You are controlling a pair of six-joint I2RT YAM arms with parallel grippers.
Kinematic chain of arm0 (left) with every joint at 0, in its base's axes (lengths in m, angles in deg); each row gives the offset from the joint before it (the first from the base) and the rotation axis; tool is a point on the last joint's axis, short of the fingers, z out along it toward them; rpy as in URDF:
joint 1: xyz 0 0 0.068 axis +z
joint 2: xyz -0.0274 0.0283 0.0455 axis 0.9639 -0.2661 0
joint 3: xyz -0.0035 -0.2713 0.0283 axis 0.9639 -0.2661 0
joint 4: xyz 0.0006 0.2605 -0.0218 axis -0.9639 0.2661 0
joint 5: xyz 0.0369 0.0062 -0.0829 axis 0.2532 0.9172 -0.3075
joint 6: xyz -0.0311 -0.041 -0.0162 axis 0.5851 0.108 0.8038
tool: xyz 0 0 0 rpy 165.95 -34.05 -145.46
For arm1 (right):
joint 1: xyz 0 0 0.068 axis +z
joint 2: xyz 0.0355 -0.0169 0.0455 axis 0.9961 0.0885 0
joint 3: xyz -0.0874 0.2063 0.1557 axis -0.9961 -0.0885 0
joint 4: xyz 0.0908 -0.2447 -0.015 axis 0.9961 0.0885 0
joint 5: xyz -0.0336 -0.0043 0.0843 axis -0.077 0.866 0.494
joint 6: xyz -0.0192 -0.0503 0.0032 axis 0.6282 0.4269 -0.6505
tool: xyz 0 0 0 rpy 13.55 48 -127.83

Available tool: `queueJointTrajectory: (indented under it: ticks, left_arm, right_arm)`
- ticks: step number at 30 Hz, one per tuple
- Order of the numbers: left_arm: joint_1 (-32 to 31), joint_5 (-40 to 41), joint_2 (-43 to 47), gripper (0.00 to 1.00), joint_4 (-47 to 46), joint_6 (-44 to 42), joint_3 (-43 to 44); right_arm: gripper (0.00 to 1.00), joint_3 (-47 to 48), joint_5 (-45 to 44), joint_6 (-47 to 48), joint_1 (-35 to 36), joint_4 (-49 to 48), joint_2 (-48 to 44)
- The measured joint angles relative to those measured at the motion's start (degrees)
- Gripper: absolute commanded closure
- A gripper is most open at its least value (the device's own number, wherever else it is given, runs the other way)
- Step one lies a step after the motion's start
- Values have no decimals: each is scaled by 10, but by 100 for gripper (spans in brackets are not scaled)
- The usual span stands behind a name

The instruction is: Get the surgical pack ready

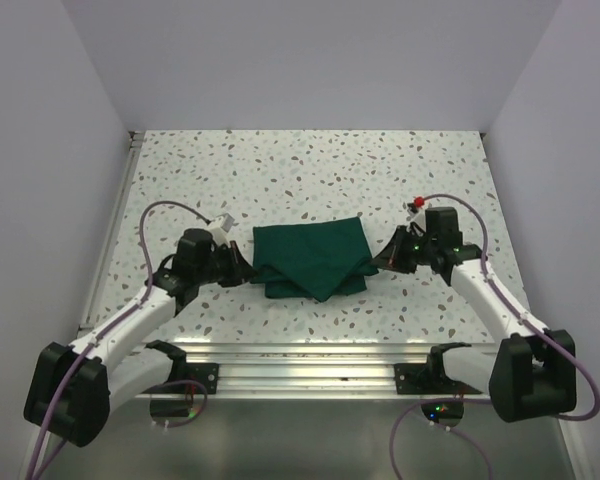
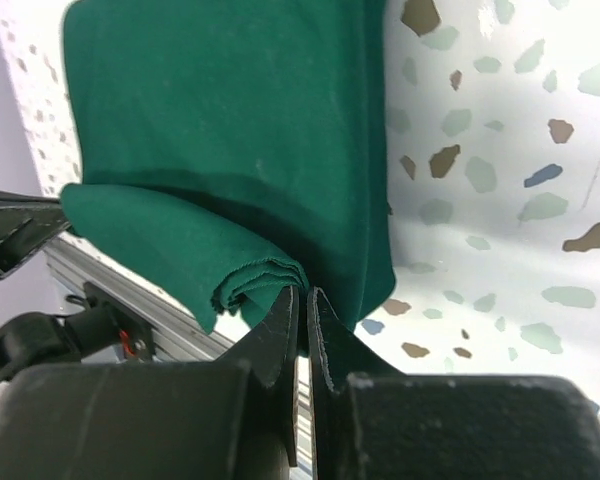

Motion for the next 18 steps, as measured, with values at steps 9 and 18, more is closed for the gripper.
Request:
queueJointTrajectory:
  ticks: [9,18]
  left_arm:
    - [-7,-8,-35,72,-12,12,-33]
    - [-7,5,40,47,-16,25,-73]
  right_arm:
    - [79,-28,-10,18,0,-11,68]
    - [37,-28,-45,33,0,2,41]
